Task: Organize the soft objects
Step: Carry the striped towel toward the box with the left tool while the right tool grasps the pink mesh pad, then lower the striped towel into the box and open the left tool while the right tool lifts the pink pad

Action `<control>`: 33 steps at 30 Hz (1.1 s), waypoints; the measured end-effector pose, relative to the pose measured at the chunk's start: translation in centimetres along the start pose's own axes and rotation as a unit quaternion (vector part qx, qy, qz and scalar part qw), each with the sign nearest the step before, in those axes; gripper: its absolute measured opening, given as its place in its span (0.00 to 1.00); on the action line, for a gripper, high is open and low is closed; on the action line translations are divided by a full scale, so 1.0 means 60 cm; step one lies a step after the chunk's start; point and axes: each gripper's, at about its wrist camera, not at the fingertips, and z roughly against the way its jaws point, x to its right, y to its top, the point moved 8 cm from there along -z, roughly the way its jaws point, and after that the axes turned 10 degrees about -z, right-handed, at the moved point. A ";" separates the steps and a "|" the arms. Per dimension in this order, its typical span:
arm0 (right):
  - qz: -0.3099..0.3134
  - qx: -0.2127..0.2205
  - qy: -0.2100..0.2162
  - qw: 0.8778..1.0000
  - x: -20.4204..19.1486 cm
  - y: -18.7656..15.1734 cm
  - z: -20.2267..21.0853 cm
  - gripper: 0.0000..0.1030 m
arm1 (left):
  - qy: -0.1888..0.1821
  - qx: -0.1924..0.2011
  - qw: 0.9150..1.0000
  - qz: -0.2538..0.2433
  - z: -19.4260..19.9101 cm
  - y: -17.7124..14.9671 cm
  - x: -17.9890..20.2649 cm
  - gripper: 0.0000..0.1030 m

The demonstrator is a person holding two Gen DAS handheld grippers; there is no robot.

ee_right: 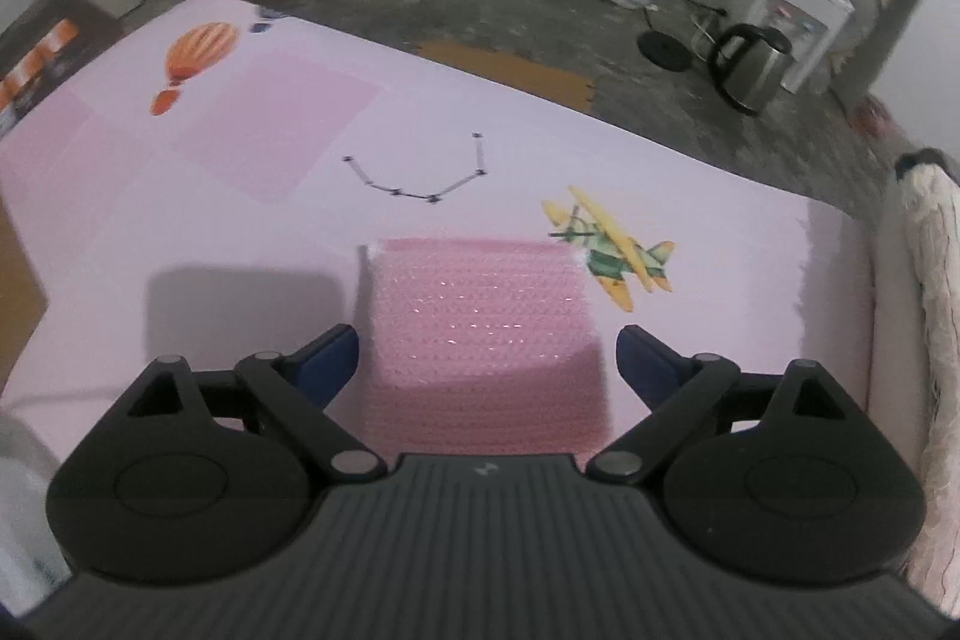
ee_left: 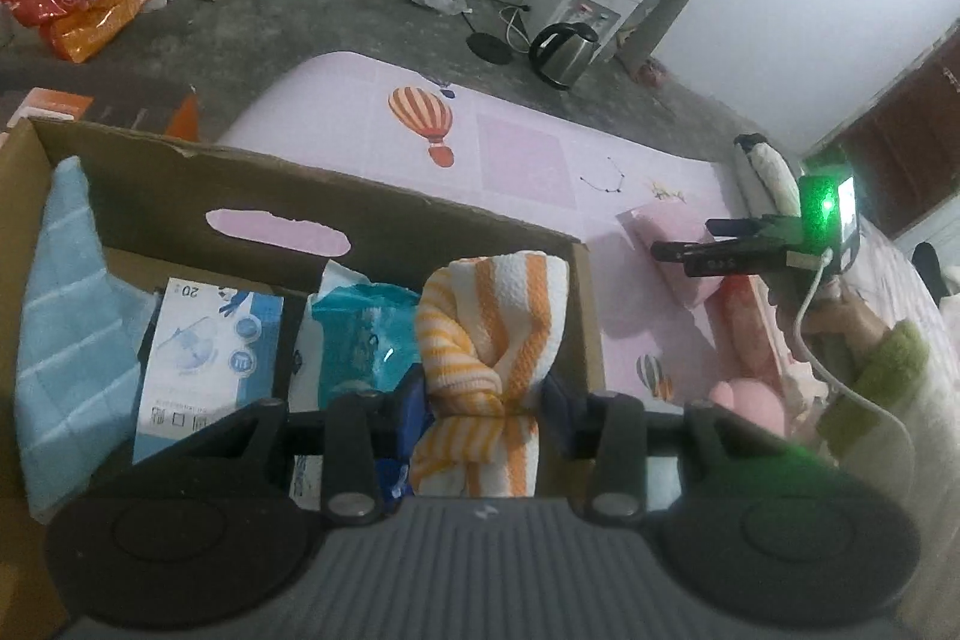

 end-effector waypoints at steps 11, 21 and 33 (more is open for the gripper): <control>-0.022 -0.002 0.002 1.000 -0.003 0.000 -0.011 0.77 | 0.037 -0.007 0.999 -0.007 0.052 -0.044 -0.035 0.40; -0.106 0.101 0.076 0.986 -0.025 0.021 0.174 0.76 | 0.104 -0.033 0.994 0.000 0.134 -0.105 -0.120 0.40; -0.211 0.064 0.314 0.923 -0.278 -0.107 0.387 0.77 | 0.183 -0.108 0.976 -0.036 0.127 -0.192 -0.184 0.40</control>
